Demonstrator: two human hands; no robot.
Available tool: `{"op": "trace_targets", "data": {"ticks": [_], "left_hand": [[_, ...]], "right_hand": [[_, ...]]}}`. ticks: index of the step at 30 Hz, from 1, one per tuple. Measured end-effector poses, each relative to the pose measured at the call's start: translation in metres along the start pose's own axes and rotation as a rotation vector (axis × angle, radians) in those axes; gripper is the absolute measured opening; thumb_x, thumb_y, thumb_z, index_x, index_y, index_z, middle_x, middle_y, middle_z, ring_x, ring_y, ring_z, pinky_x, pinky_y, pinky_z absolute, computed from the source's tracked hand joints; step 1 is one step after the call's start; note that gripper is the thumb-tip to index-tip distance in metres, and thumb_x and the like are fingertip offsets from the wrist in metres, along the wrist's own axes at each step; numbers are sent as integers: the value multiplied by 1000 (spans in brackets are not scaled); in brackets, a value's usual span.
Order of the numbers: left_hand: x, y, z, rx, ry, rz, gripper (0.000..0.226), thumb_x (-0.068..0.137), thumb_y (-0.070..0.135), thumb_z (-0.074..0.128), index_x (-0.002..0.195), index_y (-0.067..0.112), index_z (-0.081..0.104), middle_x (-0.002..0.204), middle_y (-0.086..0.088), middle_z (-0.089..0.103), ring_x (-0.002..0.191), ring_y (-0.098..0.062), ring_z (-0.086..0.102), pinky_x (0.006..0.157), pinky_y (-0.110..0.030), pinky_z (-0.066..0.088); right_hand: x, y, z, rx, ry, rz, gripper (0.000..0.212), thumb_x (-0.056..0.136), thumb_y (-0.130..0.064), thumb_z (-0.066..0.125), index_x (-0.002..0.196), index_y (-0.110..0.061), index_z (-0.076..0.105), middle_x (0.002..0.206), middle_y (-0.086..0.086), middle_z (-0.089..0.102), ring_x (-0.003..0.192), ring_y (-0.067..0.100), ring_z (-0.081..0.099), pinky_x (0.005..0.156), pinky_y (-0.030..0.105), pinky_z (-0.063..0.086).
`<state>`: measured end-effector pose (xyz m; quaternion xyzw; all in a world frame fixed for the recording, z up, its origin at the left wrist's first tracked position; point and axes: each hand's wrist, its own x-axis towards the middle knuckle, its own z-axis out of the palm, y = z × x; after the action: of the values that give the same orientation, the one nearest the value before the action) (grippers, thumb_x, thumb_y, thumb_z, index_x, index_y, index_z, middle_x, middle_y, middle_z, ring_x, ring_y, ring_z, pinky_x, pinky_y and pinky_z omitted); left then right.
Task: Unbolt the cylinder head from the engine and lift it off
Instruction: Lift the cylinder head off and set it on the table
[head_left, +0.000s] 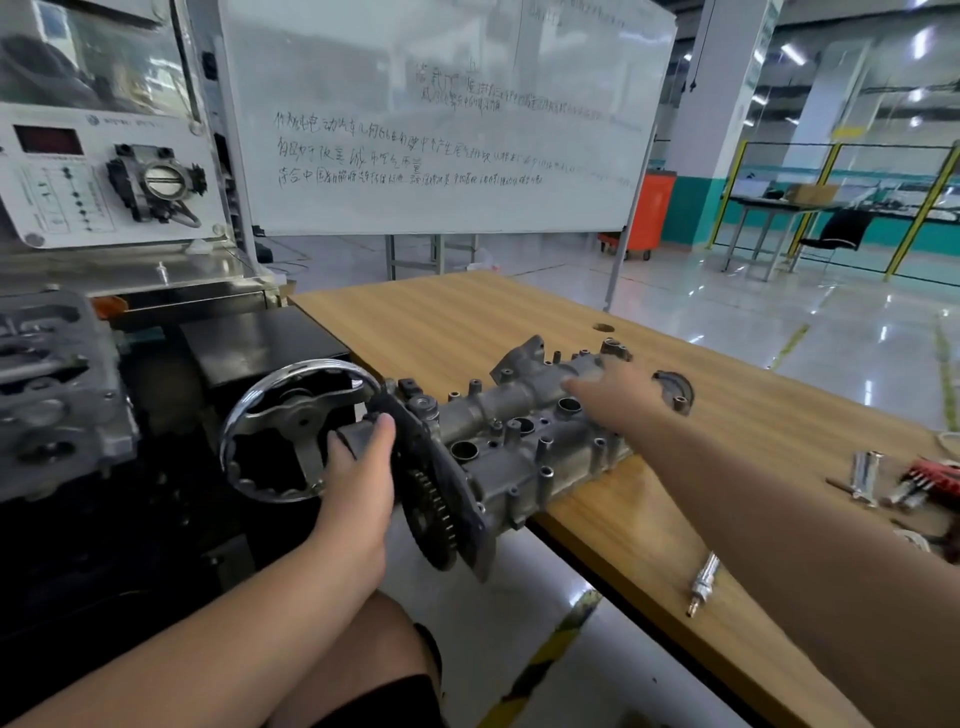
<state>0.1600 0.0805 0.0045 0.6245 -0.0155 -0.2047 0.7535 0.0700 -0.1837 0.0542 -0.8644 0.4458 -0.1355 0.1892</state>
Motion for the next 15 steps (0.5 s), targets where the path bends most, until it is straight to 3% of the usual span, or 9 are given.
{"op": "trace_targets", "data": {"ticks": [2, 4, 6, 9, 12, 15], "left_hand": [[-5, -3, 3, 67, -9, 17, 84, 93, 66, 56, 160, 43, 11, 168, 4, 22, 152, -26, 27, 120, -57, 28], [-7, -3, 5, 114, -8, 19, 90, 96, 64, 54, 162, 37, 0, 170, 2, 15, 154, -25, 21, 122, -56, 24], [-6, -1, 6, 134, -14, 13, 96, 95, 62, 58, 162, 34, -5, 170, 1, 12, 155, -25, 18, 123, -56, 21], [-3, 0, 10, 159, -45, 16, 105, 91, 59, 66, 162, 30, -6, 171, 1, 8, 156, -25, 16, 124, -55, 19], [1, -1, 17, 162, -87, 32, 108, 86, 58, 72, 162, 30, 0, 169, 0, 12, 154, -26, 23, 122, -56, 25], [7, 0, 26, 176, -102, 31, 114, 83, 60, 75, 162, 30, 0, 169, 1, 11, 153, -27, 22, 121, -56, 27]], "right_hand": [[-16, -12, 15, 24, -94, 54, 64, 93, -51, 50, 144, -12, 47, 154, 18, 36, 140, 41, 37, 112, 62, 35], [-25, -18, 25, -19, -79, 80, 61, 93, -45, 50, 146, -14, 47, 164, 9, 25, 153, 36, 13, 118, 69, 15], [-27, -19, 29, 3, -39, 121, 54, 90, -35, 51, 140, -14, 53, 166, 3, 21, 155, 31, 2, 118, 71, 7], [-24, -17, 31, 52, -47, 158, 37, 86, -30, 52, 113, -11, 68, 156, 6, 40, 155, 29, 4, 118, 70, 5], [-14, -12, 28, 109, -49, 181, 18, 84, -23, 51, 80, -11, 64, 135, 12, 57, 153, 29, 10, 117, 71, 7], [-1, -7, 27, 134, -31, 174, 18, 82, -21, 49, 73, -12, 62, 114, 12, 62, 151, 31, 16, 117, 71, 9]]}}
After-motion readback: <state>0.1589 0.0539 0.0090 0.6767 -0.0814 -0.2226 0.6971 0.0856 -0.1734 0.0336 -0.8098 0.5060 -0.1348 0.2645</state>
